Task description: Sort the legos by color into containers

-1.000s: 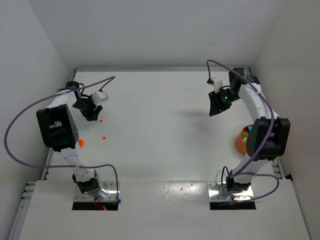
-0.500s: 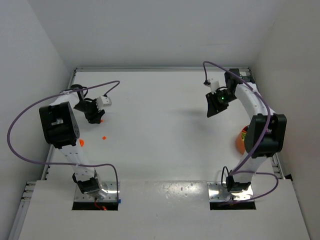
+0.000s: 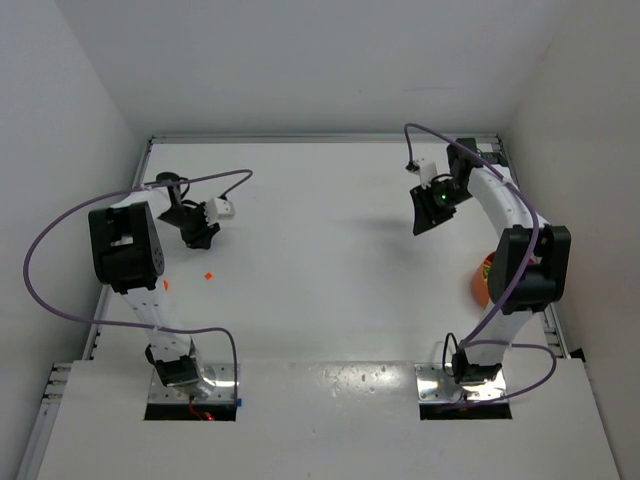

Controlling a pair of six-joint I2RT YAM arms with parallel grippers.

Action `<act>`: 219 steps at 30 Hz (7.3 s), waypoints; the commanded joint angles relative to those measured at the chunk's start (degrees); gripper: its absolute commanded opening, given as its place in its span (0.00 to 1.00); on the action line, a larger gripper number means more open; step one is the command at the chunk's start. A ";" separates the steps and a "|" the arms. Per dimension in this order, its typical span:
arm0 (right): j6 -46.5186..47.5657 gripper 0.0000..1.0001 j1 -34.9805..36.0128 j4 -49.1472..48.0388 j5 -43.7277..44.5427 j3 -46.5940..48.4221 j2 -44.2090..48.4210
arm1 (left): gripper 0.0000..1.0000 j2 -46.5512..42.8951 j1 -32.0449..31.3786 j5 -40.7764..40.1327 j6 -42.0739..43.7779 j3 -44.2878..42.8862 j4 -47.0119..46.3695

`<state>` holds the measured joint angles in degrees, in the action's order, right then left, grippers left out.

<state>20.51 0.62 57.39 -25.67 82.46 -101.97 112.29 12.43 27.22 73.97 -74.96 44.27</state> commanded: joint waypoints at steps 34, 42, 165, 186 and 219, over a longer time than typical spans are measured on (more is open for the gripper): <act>-0.74 0.33 0.43 -0.52 0.18 2.01 -1.03 | 0.31 3.72 3.13 -5.69 1.35 1.57 -1.38; -0.74 0.33 0.95 -1.83 -0.96 0.96 -0.42 | 0.00 4.25 1.91 -5.69 0.21 1.57 0.20; -11.39 0.00 4.14 9.67 -6.36 6.23 3.52 | 0.66 -30.03 -23.50 20.67 -56.40 2.19 -3.05; 5.50 0.00 -28.04 23.12 29.45 5.97 14.35 | 0.69 -20.98 -23.50 23.58 -53.23 -7.75 3.19; 9.38 0.22 -31.56 23.12 21.72 -0.63 4.51 | 1.00 -17.81 -20.69 15.59 -58.95 -9.42 5.56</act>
<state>29.76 -31.44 77.19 -3.05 82.30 -97.14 94.02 -9.91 43.86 14.52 -82.04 48.29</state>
